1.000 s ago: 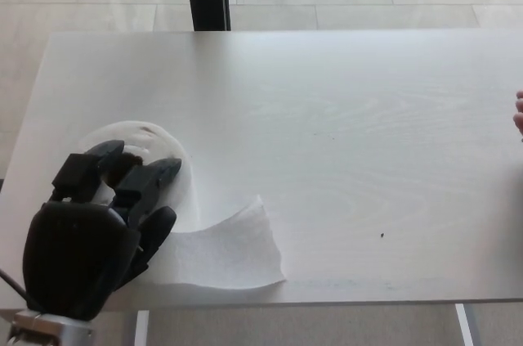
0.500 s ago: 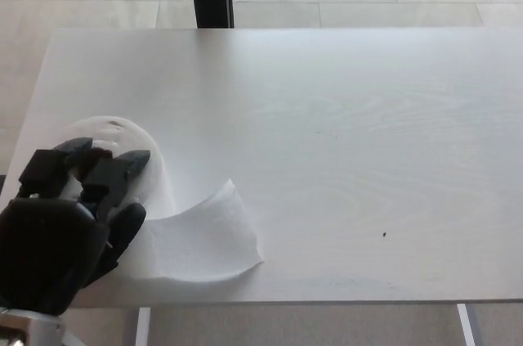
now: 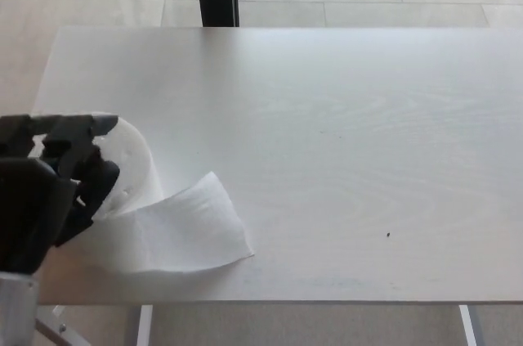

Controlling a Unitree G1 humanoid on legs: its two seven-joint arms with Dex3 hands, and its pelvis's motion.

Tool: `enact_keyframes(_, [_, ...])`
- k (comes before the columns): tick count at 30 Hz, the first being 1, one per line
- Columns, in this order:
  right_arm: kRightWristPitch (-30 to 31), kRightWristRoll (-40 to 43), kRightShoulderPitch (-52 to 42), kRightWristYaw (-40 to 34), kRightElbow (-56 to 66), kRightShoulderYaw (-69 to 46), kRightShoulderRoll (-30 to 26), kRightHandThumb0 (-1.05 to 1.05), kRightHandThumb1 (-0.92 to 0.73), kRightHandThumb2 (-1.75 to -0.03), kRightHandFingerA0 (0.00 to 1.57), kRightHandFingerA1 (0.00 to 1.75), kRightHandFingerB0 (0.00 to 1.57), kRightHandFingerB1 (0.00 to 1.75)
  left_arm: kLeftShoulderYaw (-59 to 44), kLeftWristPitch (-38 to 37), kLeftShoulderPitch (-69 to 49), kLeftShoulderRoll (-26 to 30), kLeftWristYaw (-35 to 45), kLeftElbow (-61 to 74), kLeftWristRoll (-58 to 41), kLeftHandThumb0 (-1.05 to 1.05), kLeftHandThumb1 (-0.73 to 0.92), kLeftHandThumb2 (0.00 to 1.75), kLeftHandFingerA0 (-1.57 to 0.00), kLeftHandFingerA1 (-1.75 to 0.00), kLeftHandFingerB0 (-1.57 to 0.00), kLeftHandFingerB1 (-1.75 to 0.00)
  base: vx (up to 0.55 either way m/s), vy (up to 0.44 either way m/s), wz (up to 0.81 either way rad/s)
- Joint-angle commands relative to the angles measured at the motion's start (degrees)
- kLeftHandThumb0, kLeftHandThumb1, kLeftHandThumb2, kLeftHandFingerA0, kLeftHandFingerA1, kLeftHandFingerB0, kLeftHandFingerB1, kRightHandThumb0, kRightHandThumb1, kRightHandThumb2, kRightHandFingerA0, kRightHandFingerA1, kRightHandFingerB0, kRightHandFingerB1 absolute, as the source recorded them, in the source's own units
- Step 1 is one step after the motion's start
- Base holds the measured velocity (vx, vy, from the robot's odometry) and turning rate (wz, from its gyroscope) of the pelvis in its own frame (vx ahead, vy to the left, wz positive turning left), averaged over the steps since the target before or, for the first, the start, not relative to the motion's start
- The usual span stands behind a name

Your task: A toilet paper roll is kept in the middle of the desk infront of the robot. The robot places its left hand on the top of the toilet paper roll to hold it still and uses its right hand to tear off a piece of toilet paper from it and hands the paper to a person

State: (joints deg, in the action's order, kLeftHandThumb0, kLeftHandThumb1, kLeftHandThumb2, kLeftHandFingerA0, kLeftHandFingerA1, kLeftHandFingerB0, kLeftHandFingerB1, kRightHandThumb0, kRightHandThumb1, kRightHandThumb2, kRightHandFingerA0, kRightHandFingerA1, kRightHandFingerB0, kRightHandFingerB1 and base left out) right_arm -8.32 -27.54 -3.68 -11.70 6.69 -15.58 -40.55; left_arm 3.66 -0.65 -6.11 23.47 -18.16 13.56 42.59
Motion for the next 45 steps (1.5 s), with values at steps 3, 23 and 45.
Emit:
enact_keyframes(3, [3.63,16.72,-19.01,12.06,11.65,-20.72,4.56,-1.05,-0.73,-1.08,0.00,0.28,0.00,0.06,-12.40,18.98,11.25,-4.46,18.87,9.01,-24.04,-0.51,0.82,0.64,-0.37,-0.53,-0.44,-0.46,0.00,0.000,0.00])
enact_keyframes(23, [0.66,23.27,-21.69,3.83,-24.30,-32.43,9.15,-1.05,-0.72,-0.98,0.00,0.26,0.00,0.00,-51.03,17.48,-26.80,-9.60,33.06,1.38,-48.19,-0.54,0.88,0.67,0.00,-0.34,-0.04,-0.38,0.00,0.000,0.00])
enact_keyframes(45, [17.83,39.70,4.87,-1.61,-61.61,-47.73,5.41,-0.57,-0.66,-0.77,0.00,0.00,0.04,0.00,-48.28,13.17,-23.35,0.97,27.44,-59.26,-37.38,-0.60,0.61,0.95,-0.32,-0.59,-0.32,-0.55,0.00,0.000,0.00])
